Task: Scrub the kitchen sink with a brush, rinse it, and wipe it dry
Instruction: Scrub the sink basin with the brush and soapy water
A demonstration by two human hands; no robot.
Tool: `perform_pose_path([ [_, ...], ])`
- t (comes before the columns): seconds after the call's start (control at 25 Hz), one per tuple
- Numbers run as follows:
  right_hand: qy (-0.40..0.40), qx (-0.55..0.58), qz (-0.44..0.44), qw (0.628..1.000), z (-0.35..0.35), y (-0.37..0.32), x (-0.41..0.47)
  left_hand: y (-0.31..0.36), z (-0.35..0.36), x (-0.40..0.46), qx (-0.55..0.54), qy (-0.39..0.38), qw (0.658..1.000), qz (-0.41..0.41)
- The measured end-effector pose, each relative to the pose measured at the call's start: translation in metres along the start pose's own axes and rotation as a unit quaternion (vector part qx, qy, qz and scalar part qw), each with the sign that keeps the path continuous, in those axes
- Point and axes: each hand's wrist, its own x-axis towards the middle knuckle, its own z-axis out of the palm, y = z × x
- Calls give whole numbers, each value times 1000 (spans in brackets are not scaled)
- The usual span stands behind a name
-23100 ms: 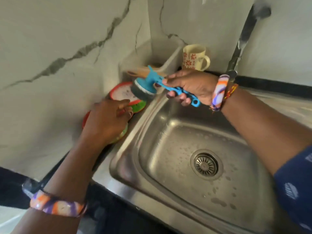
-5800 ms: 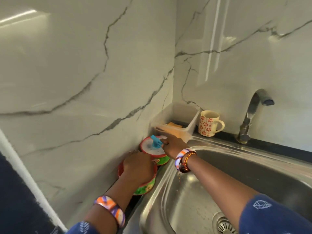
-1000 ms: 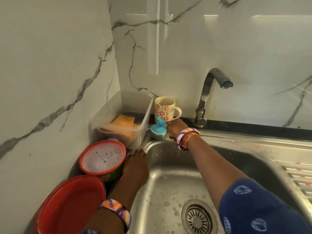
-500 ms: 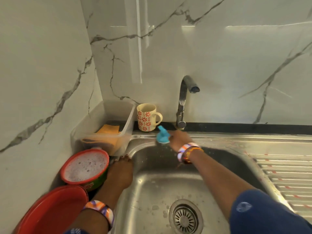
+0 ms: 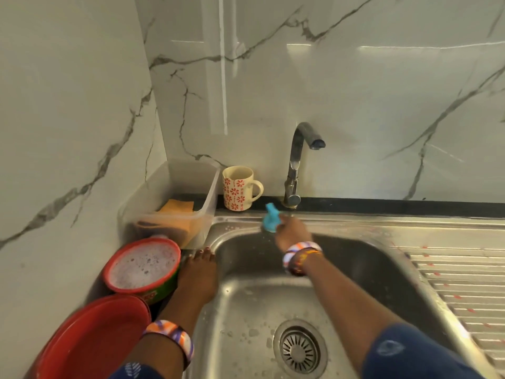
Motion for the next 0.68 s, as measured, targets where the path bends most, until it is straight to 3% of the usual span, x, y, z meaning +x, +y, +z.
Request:
perform_pose_path([
  [0.16, -95, 48, -31, 994, 52, -65, 6, -3, 4, 3, 16, 9, 1000, 4],
  [0.32, -108, 2, -49, 993, 41, -49, 22, -2, 3, 2, 15, 19, 1000, 1],
  [0.44, -61, -18, -30, 998, -3, 10, 28, 0, -2, 1, 11, 19, 1000, -8],
  [0.68, 79, -47, 106, 990, -102, 112, 27, 1, 3, 6, 1, 5, 1000, -10],
])
